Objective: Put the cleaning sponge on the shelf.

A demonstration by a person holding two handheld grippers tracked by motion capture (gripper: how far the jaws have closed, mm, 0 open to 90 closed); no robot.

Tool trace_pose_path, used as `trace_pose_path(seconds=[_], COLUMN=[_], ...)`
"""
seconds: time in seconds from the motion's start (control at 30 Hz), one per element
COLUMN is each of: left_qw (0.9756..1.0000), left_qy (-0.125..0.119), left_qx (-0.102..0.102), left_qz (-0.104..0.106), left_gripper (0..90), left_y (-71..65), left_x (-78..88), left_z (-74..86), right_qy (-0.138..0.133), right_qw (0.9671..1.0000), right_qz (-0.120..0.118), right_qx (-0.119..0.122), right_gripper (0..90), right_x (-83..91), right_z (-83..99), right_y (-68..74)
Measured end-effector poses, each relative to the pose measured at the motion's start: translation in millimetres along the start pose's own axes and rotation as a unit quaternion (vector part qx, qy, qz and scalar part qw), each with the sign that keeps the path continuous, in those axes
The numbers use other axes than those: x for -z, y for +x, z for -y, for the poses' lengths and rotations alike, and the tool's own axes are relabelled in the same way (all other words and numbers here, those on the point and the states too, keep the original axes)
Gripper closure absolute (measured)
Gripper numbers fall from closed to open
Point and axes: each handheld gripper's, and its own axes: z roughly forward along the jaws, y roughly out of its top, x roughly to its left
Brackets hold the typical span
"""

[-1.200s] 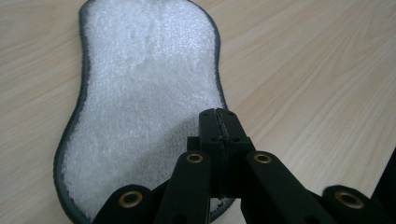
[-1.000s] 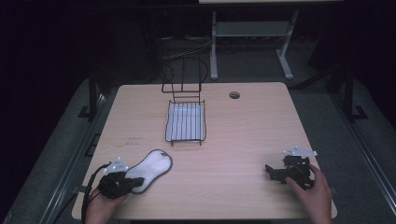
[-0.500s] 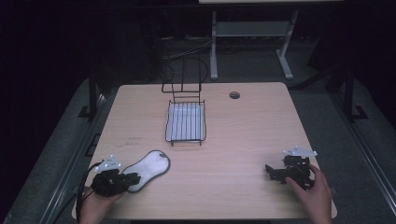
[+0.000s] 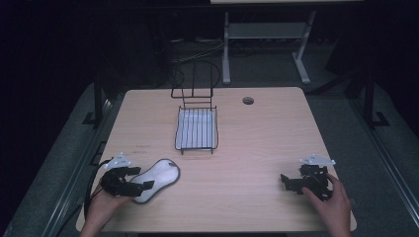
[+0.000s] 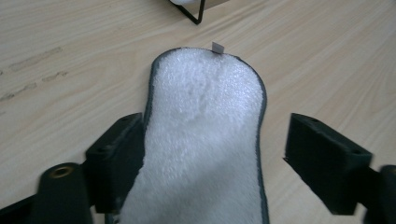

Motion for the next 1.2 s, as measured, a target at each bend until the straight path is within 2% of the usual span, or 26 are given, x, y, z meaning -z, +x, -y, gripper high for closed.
trace_pose_path(seconds=[0.17,0.4,0.67,0.9,1.07,1.2], left_qw=[0.9999,0.9999,0.9997,0.9986,0.9987,0.9982], left_qy=[0.005,0.012,0.024,0.048,0.047,0.054], left_qx=[-0.010,-0.007,-0.004,-0.019,-0.017,-0.024], left_qz=[-0.007,-0.005,-0.003,-0.009,-0.004,-0.007], left_gripper=[13.4,13.4,13.4,12.9,12.8,12.8], left_y=[6.4,12.2,11.9,8.0,8.7,8.0], left_x=[-10.6,-21.2,-30.9,-38.6,-40.8,-41.0], left_z=[-5.2,-3.3,-0.3,-0.1,2.1,1.1], right_qy=[0.000,0.000,0.000,0.000,0.000,0.000], right_qw=[1.0000,1.0000,1.0000,1.0000,1.0000,1.0000], right_qz=[0.000,0.000,0.000,0.000,0.000,0.000], right_qx=[0.000,0.000,0.000,0.000,0.000,0.000], right_gripper=[0.2,0.1,0.1,0.2,0.2,0.2], right_x=[0.0,0.0,0.0,0.0,0.0,0.0], right_z=[0.0,0.0,0.0,0.0,0.0,0.0], right_y=[0.0,0.0,0.0,0.0,0.0,0.0])
